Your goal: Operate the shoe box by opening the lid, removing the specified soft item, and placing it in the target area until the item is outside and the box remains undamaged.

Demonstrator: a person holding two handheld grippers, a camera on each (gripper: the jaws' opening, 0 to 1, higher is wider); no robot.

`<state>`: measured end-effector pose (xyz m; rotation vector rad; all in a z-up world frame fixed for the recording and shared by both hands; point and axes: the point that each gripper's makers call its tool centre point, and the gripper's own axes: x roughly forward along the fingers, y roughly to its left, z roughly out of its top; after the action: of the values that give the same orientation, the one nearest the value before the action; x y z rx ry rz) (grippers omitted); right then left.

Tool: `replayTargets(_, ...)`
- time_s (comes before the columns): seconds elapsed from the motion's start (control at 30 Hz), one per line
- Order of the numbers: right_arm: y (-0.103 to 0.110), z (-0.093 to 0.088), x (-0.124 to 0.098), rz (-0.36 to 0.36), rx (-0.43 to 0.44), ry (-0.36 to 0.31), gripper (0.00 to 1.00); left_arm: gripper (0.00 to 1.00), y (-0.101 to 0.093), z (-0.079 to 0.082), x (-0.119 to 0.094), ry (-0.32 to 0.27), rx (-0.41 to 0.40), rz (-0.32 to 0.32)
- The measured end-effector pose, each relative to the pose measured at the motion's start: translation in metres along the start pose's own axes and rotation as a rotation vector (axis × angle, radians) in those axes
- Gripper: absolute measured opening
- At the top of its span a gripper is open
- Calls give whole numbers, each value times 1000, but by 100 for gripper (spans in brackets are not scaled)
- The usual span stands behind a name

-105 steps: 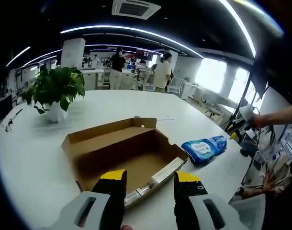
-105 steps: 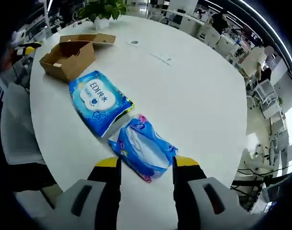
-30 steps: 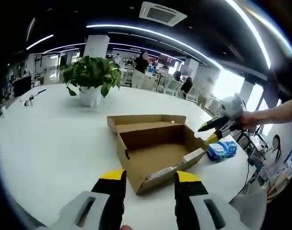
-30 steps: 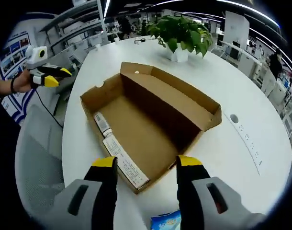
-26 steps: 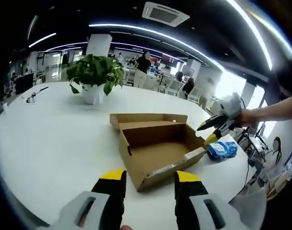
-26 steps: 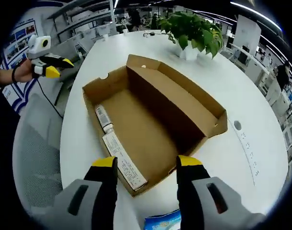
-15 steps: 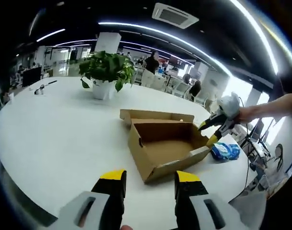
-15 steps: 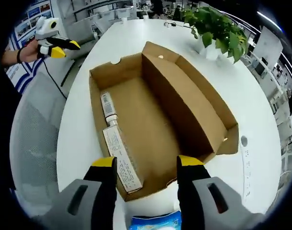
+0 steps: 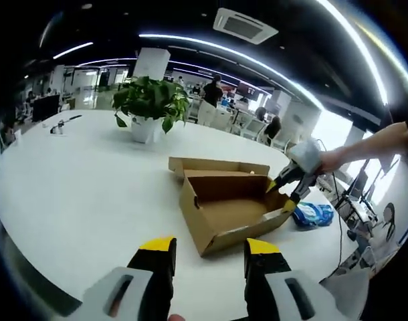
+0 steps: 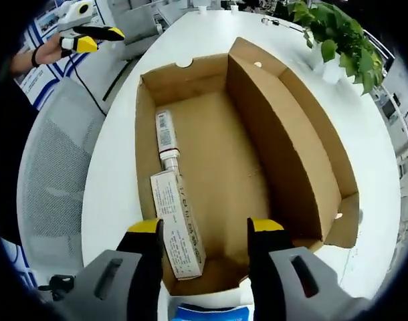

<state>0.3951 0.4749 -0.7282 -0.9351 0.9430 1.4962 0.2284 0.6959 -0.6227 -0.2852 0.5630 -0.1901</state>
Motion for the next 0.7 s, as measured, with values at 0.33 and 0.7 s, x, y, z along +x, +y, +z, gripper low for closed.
replayTargets(0.33,-3,-2,1,-13,-24,22,48,41,9,-1,4,1,-2,1)
replayTargets(0.7,0,-1,-1,-10,-28,19,48,41,8,1,4,-5,3,-4)
